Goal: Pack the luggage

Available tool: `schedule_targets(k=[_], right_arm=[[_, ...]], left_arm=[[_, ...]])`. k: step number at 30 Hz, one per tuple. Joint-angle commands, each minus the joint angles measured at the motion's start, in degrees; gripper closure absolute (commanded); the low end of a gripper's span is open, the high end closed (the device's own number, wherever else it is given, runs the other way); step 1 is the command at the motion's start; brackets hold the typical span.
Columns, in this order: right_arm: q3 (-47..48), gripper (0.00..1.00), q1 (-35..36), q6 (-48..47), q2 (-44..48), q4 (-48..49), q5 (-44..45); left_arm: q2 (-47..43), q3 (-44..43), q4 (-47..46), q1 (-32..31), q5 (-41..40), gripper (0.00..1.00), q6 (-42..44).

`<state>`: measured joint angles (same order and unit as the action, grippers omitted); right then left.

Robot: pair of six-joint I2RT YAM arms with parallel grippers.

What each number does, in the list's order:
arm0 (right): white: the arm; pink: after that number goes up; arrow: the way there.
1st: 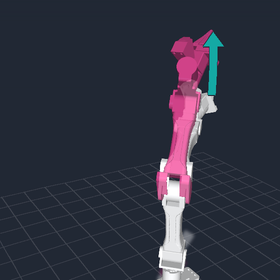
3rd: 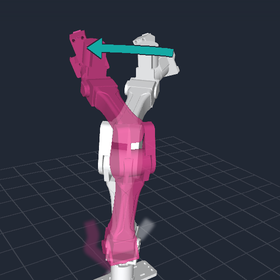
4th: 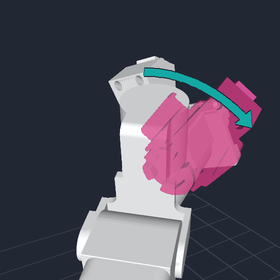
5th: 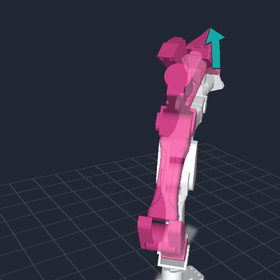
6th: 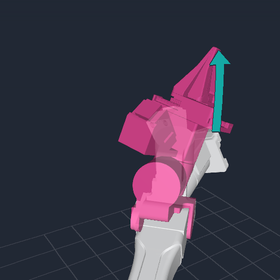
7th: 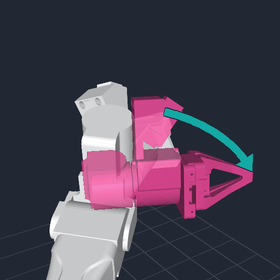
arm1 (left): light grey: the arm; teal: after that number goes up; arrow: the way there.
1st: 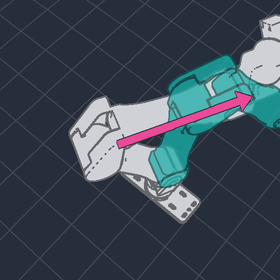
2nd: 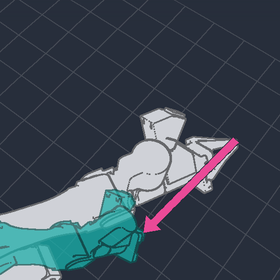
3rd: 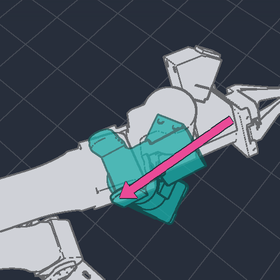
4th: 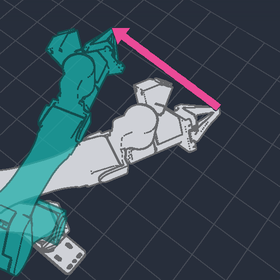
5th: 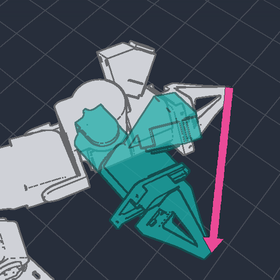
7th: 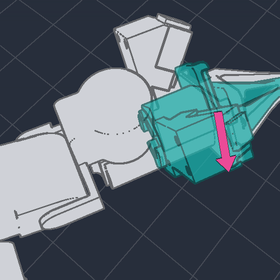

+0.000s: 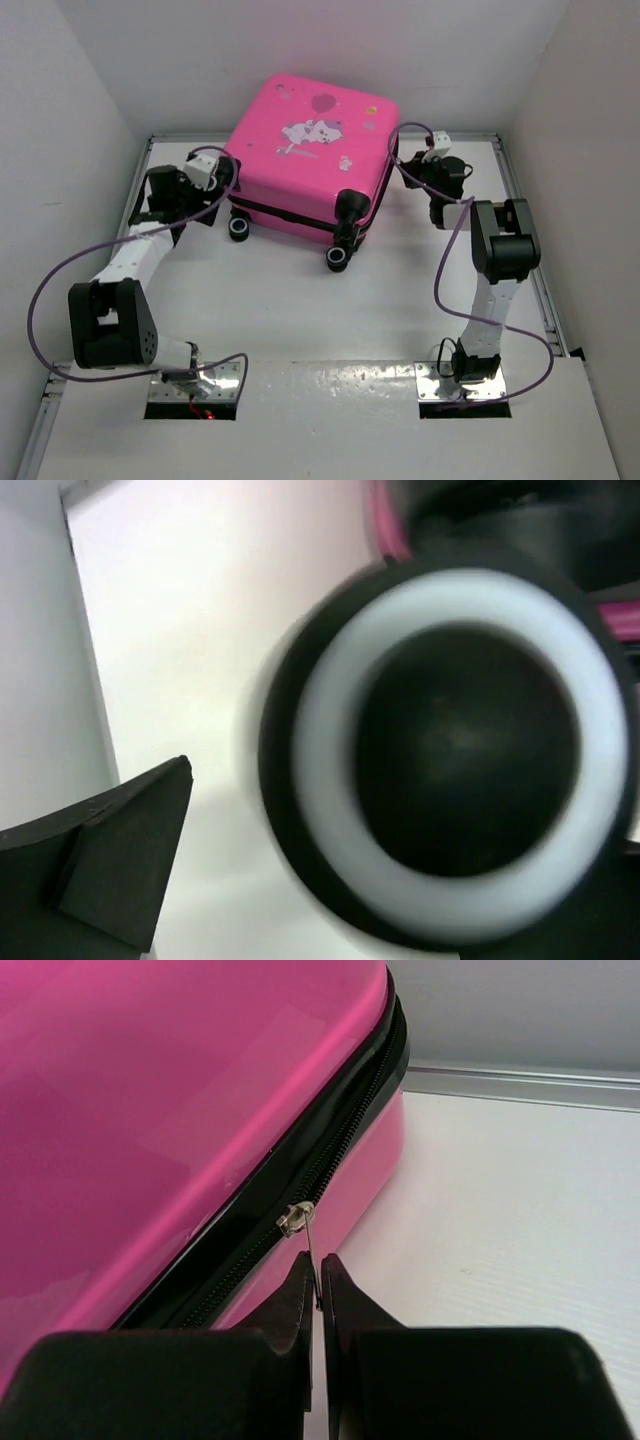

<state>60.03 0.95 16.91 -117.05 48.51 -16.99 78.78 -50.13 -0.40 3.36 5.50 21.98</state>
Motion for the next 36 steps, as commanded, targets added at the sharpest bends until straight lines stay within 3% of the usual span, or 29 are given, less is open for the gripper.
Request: schedule_targets(k=[1, 5, 12, 19, 20, 28, 36], right_arm=[[-1.0, 1.0, -1.4, -1.2, 1.9, 6.2, 7.2], [-3.8, 1.0, 1.2, -1.1, 3.4, 7.8, 5.7], [-4.0, 1.0, 4.1, -0.9, 2.6, 9.3, 6.0], [-1.1, 1.0, 4.2, -0.2, 1.0, 7.9, 7.4], [-1.1, 1.0, 4.1, -0.4, 0.8, 7.7, 7.3], [-1.9, 1.0, 3.4, -0.2, 1.2, 8.7, 7.0], [-2.2, 1.0, 2.8, 0.6, 1.1, 9.3, 6.8]], left_arm=[[-0.2, -13.2, 13.3, -1.8, 6.9, 0.0, -8.9], [-1.6, -22.8, 21.3, -9.0, 10.7, 0.0, -17.3], [-5.0, -25.3, 28.0, -24.3, 12.0, 0.0, -26.6], [3.0, -28.6, 30.6, -42.3, 0.0, 0.0, -38.0], [4.5, -29.8, 31.3, -43.6, -4.3, 0.0, -40.1], [18.4, -44.0, 38.9, -50.1, -16.4, 0.0, -48.9], [25.3, -44.7, 38.0, -52.0, -20.5, 0.0, -52.1]])
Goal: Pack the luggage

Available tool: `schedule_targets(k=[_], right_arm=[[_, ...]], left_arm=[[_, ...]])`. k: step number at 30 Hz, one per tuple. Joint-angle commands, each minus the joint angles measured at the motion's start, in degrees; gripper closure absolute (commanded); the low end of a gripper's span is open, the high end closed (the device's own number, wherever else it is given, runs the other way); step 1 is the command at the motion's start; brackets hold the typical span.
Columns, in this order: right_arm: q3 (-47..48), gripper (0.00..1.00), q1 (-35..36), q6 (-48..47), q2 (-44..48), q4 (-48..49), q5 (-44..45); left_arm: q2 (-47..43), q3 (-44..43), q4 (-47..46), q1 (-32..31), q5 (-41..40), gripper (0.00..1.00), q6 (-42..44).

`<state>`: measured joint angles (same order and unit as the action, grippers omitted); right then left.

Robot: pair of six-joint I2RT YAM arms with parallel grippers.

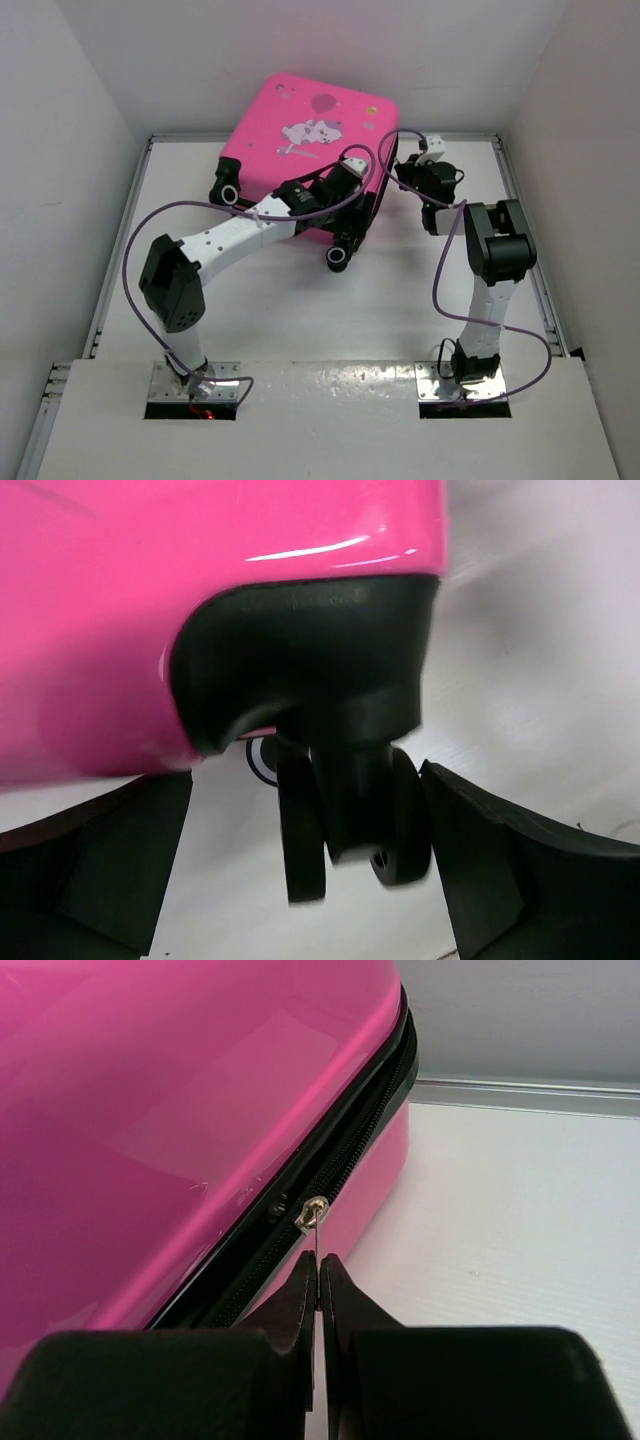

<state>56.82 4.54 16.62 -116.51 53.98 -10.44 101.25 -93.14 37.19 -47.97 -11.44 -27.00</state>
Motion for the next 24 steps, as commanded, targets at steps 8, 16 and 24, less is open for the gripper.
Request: schedule_targets(k=[8, 16, 24], right_arm=[[-0.7, 1.0, -0.8, 1.8, 1.5, 3.7, -0.8], [-2.8, 1.0, -0.8, 2.5, 3.7, 1.8, -1.4], [-7.3, 1.0, -0.3, 3.3, 7.2, 2.8, -3.1]], left_arm=[[3.9, 1.6, -9.1, -0.7, -3.7, 0.06, 0.7], [1.9, 5.6, -14.3, -1.3, -3.5, 0.82, 4.8], [-10.5, 22.4, -16.5, -3.4, -1.7, 1.0, 15.7]])
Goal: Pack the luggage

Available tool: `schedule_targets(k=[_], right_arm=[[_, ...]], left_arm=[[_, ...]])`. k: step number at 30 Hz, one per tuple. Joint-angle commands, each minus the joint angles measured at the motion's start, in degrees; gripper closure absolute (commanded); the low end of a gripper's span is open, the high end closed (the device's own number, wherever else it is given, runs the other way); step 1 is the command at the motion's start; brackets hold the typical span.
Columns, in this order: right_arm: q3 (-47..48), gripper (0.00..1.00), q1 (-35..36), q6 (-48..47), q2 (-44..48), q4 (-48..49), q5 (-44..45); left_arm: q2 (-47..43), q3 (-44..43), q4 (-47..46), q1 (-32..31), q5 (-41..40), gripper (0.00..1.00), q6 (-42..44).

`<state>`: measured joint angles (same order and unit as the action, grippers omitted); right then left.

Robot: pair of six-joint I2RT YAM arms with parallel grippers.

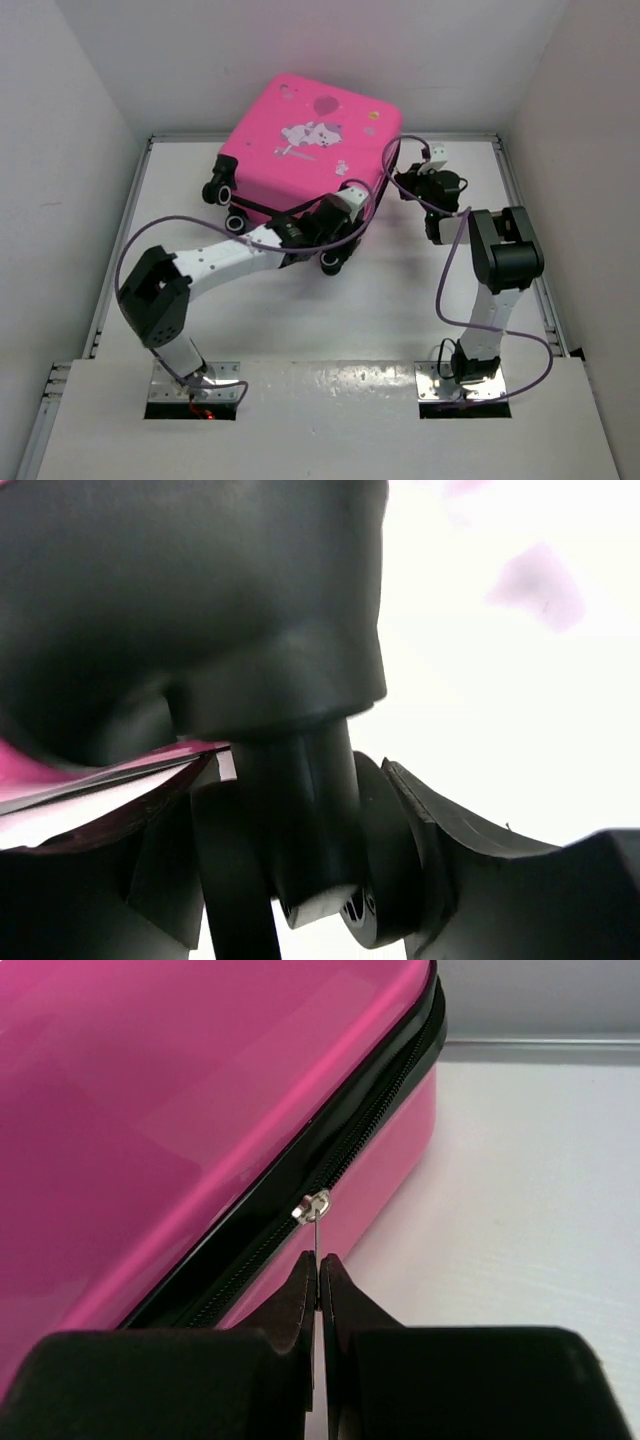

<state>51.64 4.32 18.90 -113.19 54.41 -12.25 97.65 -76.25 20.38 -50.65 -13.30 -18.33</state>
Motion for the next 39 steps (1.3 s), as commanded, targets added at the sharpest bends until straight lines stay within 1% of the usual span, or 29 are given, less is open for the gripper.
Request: schedule_targets(k=[1, 2, 3, 4, 5, 6, 8, 9, 10, 11, 12, 13, 14, 15, 16, 17, 18, 19, 20, 21, 22, 23, 24, 25, 27, 28, 31, 35, 39], right_arm=[[-2.9, 1.0, 0.1, 0.9, 5.6, 2.8, -1.3], [-5.1, 1.0, 0.4, 1.1, 6.3, 2.8, -1.5], [-6.0, 1.0, 0.5, 1.4, 7.9, 2.7, -1.7], [-8.1, 1.0, 0.7, 1.6, 9.5, 2.6, -1.8], [-9.2, 1.0, 1.0, 2.3, 10.6, 2.5, -2.3], [-11.2, 1.0, 1.2, 2.5, 12.7, 2.5, -2.5], [-14.7, 1.0, 1.9, 3.3, 17.4, 1.5, -2.9], [-18.2, 1.0, 2.2, 3.6, 18.5, 0.5, -3.0], [-19.5, 1.0, 2.8, 4.0, 20.0, -0.4, -3.1], [-23.6, 1.0, 3.0, 4.1, 24.0, -0.7, -3.0], [-24.8, 1.0, 3.4, 4.0, 25.5, -1.6, -2.4], [-26.9, 1.0, 4.3, 3.9, 29.5, -3.0, -2.0], [-26.9, 1.0, 4.4, 3.9, 30.5, -4.5, -1.8], [-29.6, 1.0, 4.6, 3.4, 31.5, -4.9, -1.6], [-30.6, 1.0, 4.7, 3.2, 33.1, -5.0, -1.4], [-31.8, 1.0, 4.9, 3.0, 34.0, -5.2, -0.3], [-32.3, 1.0, 5.0, 2.9, 34.2, -5.5, -0.1], [-32.4, 1.0, 5.1, 3.0, 34.4, -5.7, 0.3], [-32.1, 1.0, 4.9, 3.2, 34.0, -5.5, 0.8], [-31.7, 1.0, 5.2, 3.1, 33.3, -5.4, 1.1], [-31.1, 1.0, 5.2, 3.1, 32.9, -4.8, 1.3], [-30.6, 1.0, 5.2, 3.2, 31.5, -4.2, 1.3], [-29.3, 1.0, 5.2, 3.2, 30.9, -3.6, 1.3], [-28.9, 1.0, 5.1, 3.3, 30.1, -3.5, 1.5], [-27.9, 1.0, 5.2, 3.2, 29.1, -3.3, 1.6], [-27.8, 1.0, 5.3, 3.0, 28.6, -2.8, 1.6], [-27.2, 1.0, 5.2, 2.6, 28.4, -2.6, 1.7], [-27.6, 1.0, 4.9, 2.5, 28.5, -2.7, 2.1], [-27.9, 1.0, 5.0, 2.5, 28.6, -2.7, 2.2]], left_arm=[[-9.4, 11.2, -0.4, -1.2, 0.8, 1.0, 8.3], [-15.1, 14.3, -0.4, -1.2, 0.8, 1.0, 9.5], [-18.2, 17.4, -1.3, -1.2, 1.7, 1.0, 12.8], [-21.6, 23.2, -1.3, -1.7, 2.5, 1.0, 14.5], [-24.8, 25.7, -1.3, -1.7, 3.3, 1.0, 16.2], [-30.8, 27.7, -1.3, -1.7, 4.1, 1.0, 17.8], [-35.9, 31.7, 4.1, -1.7, 5.3, 1.0, 22.4], [-40.8, 32.7, 5.4, -1.7, 5.3, 1.0, 26.4], [-43.5, 34.5, 6.3, -1.7, 3.9, 1.0, 28.7], [-45.8, 35.6, 6.3, 0.6, 3.9, 1.0, 30.4], [-47.3, 36.2, 7.7, 1.7, 3.9, 1.0, 34.6], [-48.7, 37.0, 10.2, 3.7, 2.2, 1.0, 36.3], [-49.2, 37.0, 10.2, 3.7, 1.0, 1.0, 37.1], [-49.7, 37.0, 10.2, 6.2, 1.0, 1.0, 38.5], [-49.7, 37.0, 10.2, 7.7, 1.5, 1.0, 38.5], [-50.4, 34.4, 10.2, 8.9, 6.9, 1.0, 39.2], [-49.8, 32.3, 10.2, 10.3, 10.4, 0.85, 39.2], [-48.9, 30.2, 10.7, 10.3, 13.0, 0.53, 36.7], [-47.4, 25.3, 10.7, 10.3, 17.4, 0.2, 35.4], [-42.9, 22.4, 12.5, 10.3, 19.3, 0.13, 34.2], [-40.4, 19.5, 13.4, 10.3, 20.9, 0.08, 31.8], [-37.8, 13.6, 14.8, 10.3, 24.4, 0.02, 31.3], [-33.6, 10.9, 17.6, 10.3, 26.5, 0.02, 31.2], [-32.1, 6.7, 18.9, 10.8, 31.0, 0.01, 32.6], [-31.3, 5.7, 20.3, 11.4, 34.1, 0.01, 33.7], [-31.3, 5.7, 20.3, 11.4, 34.1, 0.01, 33.7], [-28.1, 5.1, 20.3, 8.9, 31.1, 0.05, 32.4], [-23.8, 5.1, 20.3, 7.5, 26.4, 0.22, 28.2], [-21.2, 5.1, 19.3, 6.0, 22.0, 0.23, 22.7]])
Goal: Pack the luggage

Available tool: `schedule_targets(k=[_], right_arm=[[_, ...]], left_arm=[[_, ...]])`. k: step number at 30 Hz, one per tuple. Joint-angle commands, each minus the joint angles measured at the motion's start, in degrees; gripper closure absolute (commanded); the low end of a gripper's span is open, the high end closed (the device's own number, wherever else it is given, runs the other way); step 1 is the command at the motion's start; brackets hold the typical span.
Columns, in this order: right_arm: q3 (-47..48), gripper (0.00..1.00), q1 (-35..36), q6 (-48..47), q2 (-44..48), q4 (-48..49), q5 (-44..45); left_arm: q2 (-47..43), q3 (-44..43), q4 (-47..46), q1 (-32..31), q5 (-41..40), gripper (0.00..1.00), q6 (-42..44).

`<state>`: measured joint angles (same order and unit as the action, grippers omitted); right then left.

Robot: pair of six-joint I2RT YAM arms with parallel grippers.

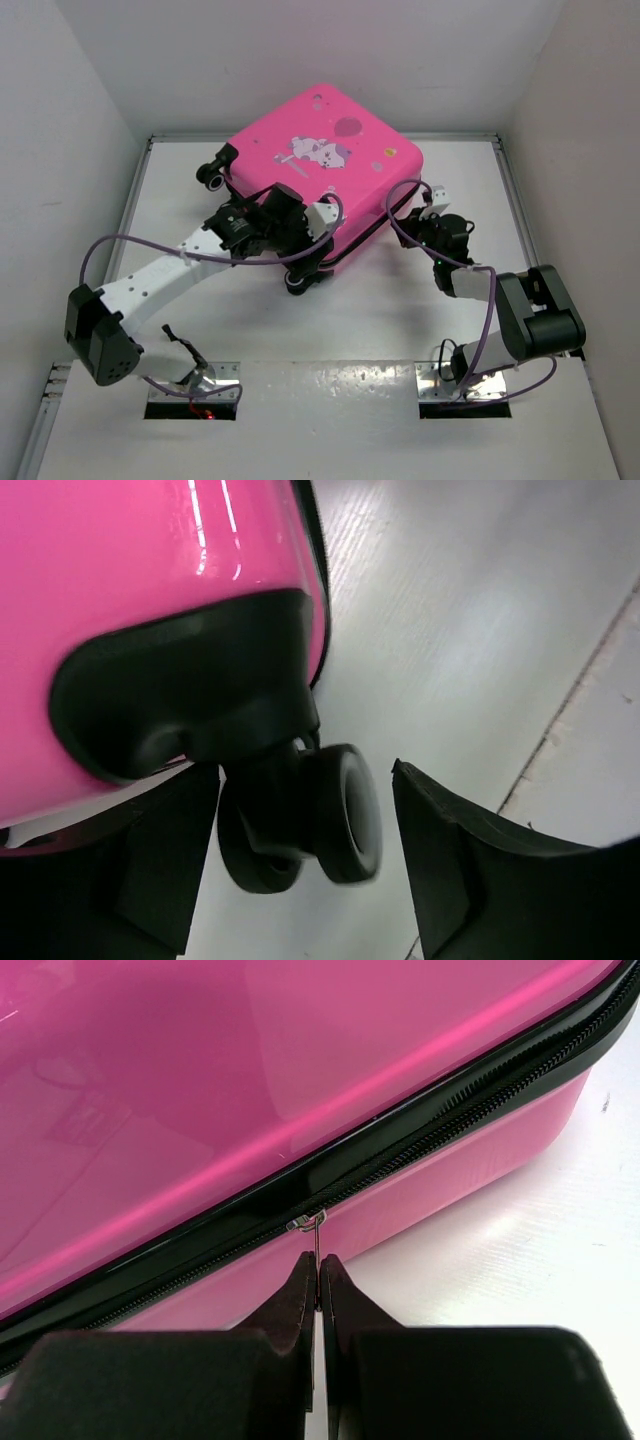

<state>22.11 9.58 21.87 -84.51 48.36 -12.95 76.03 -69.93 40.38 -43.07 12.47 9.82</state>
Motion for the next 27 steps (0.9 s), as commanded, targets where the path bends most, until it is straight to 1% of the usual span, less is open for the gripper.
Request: schedule_targets(k=[1, 2, 4, 5, 6, 8, 10, 13, 14, 15, 16, 17, 19, 22, 24, 25, 27], right_arm=[[1.5, 1.0, -0.2, -0.3, -0.2, 3.4, 2.8], [1.5, 1.0, -0.4, -0.2, -0.1, 3.3, 2.9], [1.4, 1.0, -0.4, -0.3, -0.1, 3.4, 3.0], [1.4, 1.0, -0.4, -0.3, -0.2, 3.3, 3.0], [1.4, 1.0, -0.4, -0.5, -0.4, 3.4, 3.0], [1.4, 1.0, -0.4, -0.4, -0.5, 3.3, 3.0], [1.4, 1.0, -0.2, -0.3, -0.7, 3.4, 3.0], [1.5, 1.0, -0.4, -0.5, -0.7, 3.4, 2.8], [1.5, 1.0, -0.4, -0.3, -0.8, 3.5, 3.0], [1.5, 1.0, -0.5, -0.5, -0.8, 3.4, 3.0], [1.5, 1.0, -0.5, -0.5, -0.8, 3.6, 3.1], [1.5, 1.0, -0.6, -0.4, -1.0, 3.5, 3.2], [1.4, 1.0, -0.8, -0.4, -0.9, 3.5, 3.0], [0.9, 1.0, -0.5, -0.3, -0.4, 3.9, 2.7], [0.5, 1.0, -0.7, -0.3, 0.0, 3.9, 2.6], [0.1, 1.0, -0.5, -0.3, 0.4, 3.9, 2.5], [-0.6, 1.0, -0.6, -0.3, 1.3, 4.1, 2.4]], left_arm=[[1.3, -1.7, -0.7, -1.6, -6.9, 0.27, -6.3], [3.6, -1.7, -0.7, -2.5, -8.8, 0.3, -7.2], [5.4, -3.2, -0.7, -2.5, -11.9, 0.34, -9.1], [6.1, -3.2, -1.4, -2.5, -12.5, 0.36, -9.7], [7.4, -3.9, -1.4, -3.1, -12.5, 0.36, -9.7], [8.4, -4.7, -2.0, -3.7, -13.2, 0.41, -11.0], [9.6, -5.2, -2.0, -3.7, -13.2, 0.44, -12.4], [9.6, -4.6, -2.0, -3.7, -13.7, 0.63, -13.0], [9.6, -4.1, -2.0, -3.7, -14.9, 0.79, -13.0], [9.6, -3.4, -2.0, -3.7, -15.5, 0.86, -13.0], [9.6, -3.4, -2.5, -3.7, -15.5, 0.91, -13.0], [9.6, -2.1, -2.5, -3.7, -16.2, 0.99, -13.0], [8.9, -0.8, -2.5, -3.7, -16.2, 1.0, -12.0], [5.0, 3.2, -4.1, -3.7, -16.8, 1.0, -10.0], [2.2, 7.4, -5.6, -3.7, -16.8, 1.0, -6.6], [-0.6, 8.7, -6.8, -3.7, -16.8, 1.0, -4.0], [-3.2, 11.9, -6.8, -3.2, -16.3, 1.0, -1.1]])
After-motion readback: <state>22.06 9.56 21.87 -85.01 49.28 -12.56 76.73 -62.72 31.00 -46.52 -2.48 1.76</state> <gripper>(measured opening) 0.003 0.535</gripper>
